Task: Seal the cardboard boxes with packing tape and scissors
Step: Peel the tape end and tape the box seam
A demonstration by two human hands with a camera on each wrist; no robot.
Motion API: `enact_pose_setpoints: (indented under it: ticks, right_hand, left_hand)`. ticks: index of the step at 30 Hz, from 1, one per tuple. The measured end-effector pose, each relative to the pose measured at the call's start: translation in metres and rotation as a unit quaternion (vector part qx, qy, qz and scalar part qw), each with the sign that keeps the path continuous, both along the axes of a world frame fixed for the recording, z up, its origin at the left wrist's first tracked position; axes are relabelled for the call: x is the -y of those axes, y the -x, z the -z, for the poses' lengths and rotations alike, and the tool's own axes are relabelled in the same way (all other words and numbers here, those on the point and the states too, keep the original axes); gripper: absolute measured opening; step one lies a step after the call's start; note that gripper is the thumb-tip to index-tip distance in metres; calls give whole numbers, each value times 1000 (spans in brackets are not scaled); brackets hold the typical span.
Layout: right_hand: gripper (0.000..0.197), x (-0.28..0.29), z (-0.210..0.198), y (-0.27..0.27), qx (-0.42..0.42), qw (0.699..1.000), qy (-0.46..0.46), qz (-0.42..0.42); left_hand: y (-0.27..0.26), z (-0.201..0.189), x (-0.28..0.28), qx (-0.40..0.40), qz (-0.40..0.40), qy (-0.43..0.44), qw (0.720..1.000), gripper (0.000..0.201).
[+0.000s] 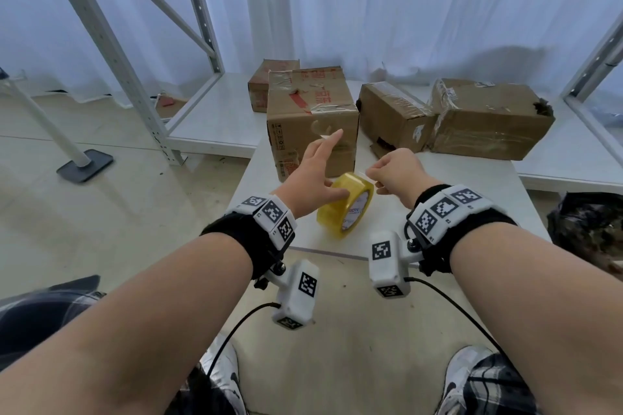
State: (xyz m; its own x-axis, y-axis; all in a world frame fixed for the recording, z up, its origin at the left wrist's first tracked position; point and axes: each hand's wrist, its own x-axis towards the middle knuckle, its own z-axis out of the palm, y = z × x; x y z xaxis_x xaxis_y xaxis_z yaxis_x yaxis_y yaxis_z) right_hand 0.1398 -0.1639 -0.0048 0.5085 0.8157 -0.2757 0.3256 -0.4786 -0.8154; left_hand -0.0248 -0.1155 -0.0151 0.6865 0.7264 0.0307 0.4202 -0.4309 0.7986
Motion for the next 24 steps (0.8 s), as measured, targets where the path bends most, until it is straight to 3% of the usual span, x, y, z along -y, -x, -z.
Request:
enact_pose_setpoints:
  ticks: [3, 6, 9, 14, 17, 21, 24]
  right_hand:
    - [25, 4, -3, 0, 36, 999, 9, -9]
    - [15, 5, -3, 1, 59, 998, 15, -21]
    - [5, 10, -2, 0, 28, 999, 18, -1]
    - [52, 18, -5, -6, 46, 998, 31, 40]
    - [64, 21, -8, -5, 15, 999, 14, 45]
    - [83, 19, -6, 11, 65, 993, 94, 4]
    - [83, 19, 1, 9, 93, 988, 123, -8]
  left_hand:
    - [-1, 5, -2, -10, 10, 31, 999, 103]
    - [-2, 11, 1, -12, 20, 39, 999, 104]
    - [-4, 13, 5, 11, 24, 40, 999, 101]
    - [-5, 13, 9, -18, 46, -18, 999, 106]
    - [-10, 13, 17, -37, 73, -76, 994, 105]
    - [-14, 9, 27, -37, 119, -140, 982, 93]
    - [-11, 2, 32, -40, 132, -161, 977, 83]
